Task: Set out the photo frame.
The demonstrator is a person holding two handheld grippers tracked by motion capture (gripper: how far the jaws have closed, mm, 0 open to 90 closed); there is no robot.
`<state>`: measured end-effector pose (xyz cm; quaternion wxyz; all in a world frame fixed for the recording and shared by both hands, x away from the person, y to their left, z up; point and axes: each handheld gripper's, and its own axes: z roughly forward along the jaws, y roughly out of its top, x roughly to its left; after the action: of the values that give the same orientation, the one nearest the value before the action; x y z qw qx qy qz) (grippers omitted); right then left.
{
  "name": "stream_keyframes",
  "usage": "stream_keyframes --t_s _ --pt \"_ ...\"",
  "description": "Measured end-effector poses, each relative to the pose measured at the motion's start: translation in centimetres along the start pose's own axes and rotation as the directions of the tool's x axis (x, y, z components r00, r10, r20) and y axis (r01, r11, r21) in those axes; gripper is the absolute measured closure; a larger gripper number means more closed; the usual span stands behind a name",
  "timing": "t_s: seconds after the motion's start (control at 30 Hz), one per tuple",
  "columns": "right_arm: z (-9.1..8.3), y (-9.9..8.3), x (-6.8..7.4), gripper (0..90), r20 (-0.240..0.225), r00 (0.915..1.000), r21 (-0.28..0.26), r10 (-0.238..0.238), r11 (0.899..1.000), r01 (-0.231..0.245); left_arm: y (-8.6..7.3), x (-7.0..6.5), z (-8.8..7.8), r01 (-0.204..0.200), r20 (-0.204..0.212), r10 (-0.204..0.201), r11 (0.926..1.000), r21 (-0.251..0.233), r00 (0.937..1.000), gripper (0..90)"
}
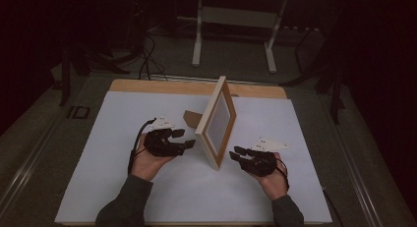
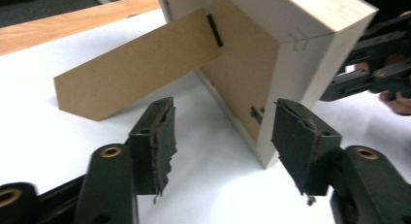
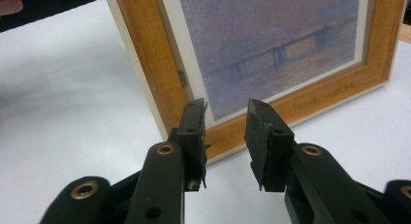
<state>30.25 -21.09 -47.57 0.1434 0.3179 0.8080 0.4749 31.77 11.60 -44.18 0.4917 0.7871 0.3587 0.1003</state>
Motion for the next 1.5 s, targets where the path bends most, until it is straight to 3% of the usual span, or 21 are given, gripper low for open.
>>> stream_keyframes --t_s 0.23,0.4,0.73,0.93,1.07,1.37,1.5 --pt "-0.5 -0.5 -0.4 65.6 0.017 0.9995 -0.007 0.027 1.000 -0.027 0.1 -1.2 0.1 -0.027 0.018 0.027 0.9996 0.005 0.9995 33.6" --pt "-0.8 -0.9 -0.8 65.2 0.024 0.9987 -0.013 0.045 0.999 -0.044 0.7 -2.5 0.6 -0.042 0.014 0.043 0.9990 -0.017 0.9990 31.4" --pt "-0.4 -1.1 -0.7 65.0 0.024 0.9988 0.000 0.042 0.999 -0.042 1.5 -3.6 1.8 -0.031 -0.026 0.030 0.9990 -0.032 0.9992 30.6" --pt "-0.4 -1.2 -0.8 64.7 0.024 0.9986 -0.003 0.047 0.999 -0.047 2.3 -4.3 3.0 -0.019 -0.075 0.015 0.9986 -0.050 0.9971 31.6" --pt "-0.5 -1.3 -0.8 64.7 0.026 0.9985 -0.002 0.049 0.999 -0.049 2.7 -4.5 3.7 -0.004 -0.098 -0.003 0.9977 -0.068 0.9952 35.1" --pt "-0.6 -1.4 -0.9 64.6 0.027 0.9982 -0.006 0.054 0.999 -0.054 2.8 -4.6 3.8 0.008 -0.124 -0.016 0.9977 -0.068 0.9922 54.7" --pt "-0.6 -1.5 -0.9 64.6 0.027 0.9982 -0.006 0.053 0.999 -0.053 2.8 -4.6 3.8 0.017 -0.117 -0.025 0.9975 -0.068 0.9928 56.5"
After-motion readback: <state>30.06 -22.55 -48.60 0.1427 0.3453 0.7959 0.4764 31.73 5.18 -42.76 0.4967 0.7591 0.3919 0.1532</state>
